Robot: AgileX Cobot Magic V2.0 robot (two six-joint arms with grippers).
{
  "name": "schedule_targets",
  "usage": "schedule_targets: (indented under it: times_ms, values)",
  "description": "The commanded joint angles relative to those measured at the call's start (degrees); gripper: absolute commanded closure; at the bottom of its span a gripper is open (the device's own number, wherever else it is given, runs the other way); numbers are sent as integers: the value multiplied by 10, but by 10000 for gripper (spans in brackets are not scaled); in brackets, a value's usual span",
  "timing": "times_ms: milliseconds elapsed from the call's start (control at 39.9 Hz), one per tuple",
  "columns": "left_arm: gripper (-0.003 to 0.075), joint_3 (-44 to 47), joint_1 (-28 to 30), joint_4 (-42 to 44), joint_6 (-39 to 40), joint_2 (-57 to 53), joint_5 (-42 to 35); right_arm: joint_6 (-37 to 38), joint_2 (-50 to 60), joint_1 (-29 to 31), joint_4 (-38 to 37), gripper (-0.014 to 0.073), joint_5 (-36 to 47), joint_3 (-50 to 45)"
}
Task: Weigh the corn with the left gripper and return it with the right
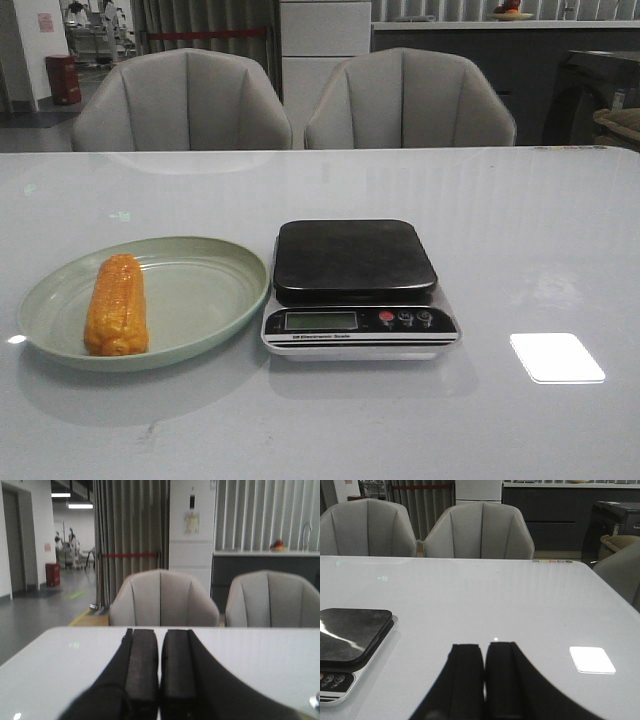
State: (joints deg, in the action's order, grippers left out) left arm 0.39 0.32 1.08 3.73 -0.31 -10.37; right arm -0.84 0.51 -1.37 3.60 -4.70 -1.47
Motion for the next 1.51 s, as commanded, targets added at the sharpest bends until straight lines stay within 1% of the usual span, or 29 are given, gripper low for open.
schedule_targets:
  times_ms: [0, 151, 251, 301, 402, 452, 527, 678, 778, 853, 1029, 1179, 1255, 1305, 1330, 1481]
  values:
    - [607, 6, 0, -11, 7, -9, -76, -5, 11, 2, -4, 417, 47, -6]
    - [607, -72, 0, -11, 11, 9, 15, -5, 11, 2, -4, 417, 47, -6]
    - [607, -136, 0, -11, 11, 46, 75, -5, 11, 2, -4, 417, 47, -6]
    - [607, -177, 0, -11, 11, 74, 112, -5, 11, 2, -4, 417, 47, -6]
    - [607, -244, 0, -11, 11, 125, 210, -5, 11, 2, -4, 417, 47, -6]
    - [607, -271, 0, -11, 11, 152, 257, -5, 11, 2, -4, 417, 47, -6]
    - [607, -297, 0, -11, 11, 179, 303, -5, 11, 2, -4, 417, 47, -6]
    - [607, -297, -2, -11, 11, 209, 336, -5, 11, 2, -4, 417, 47, -6]
    - [607, -288, -20, -18, 11, 216, 336, -5, 11, 2, -4, 417, 47, -6]
    - [607, -272, -38, -19, 11, 223, 319, -5, 11, 2, -4, 417, 47, -6]
    - [606, -220, -79, -27, 19, 235, 233, -5, 11, 2, -4, 417, 47, -6]
    - [594, -219, -87, -28, 20, 253, 243, -5, 11, 2, -4, 417, 47, -6]
    - [538, -232, -87, -28, 20, 271, 256, -5, 11, 2, -4, 417, 47, -6]
    - [477, -245, -87, -28, 20, 283, 269, -5, 11, 2, -4, 417, 47, -6]
    - [425, -252, -87, -28, 20, 294, 276, -5, 11, 2, -4, 417, 47, -6]
    - [194, -286, -91, -26, 20, 336, 301, -5, 11, 2, -4, 417, 47, -6]
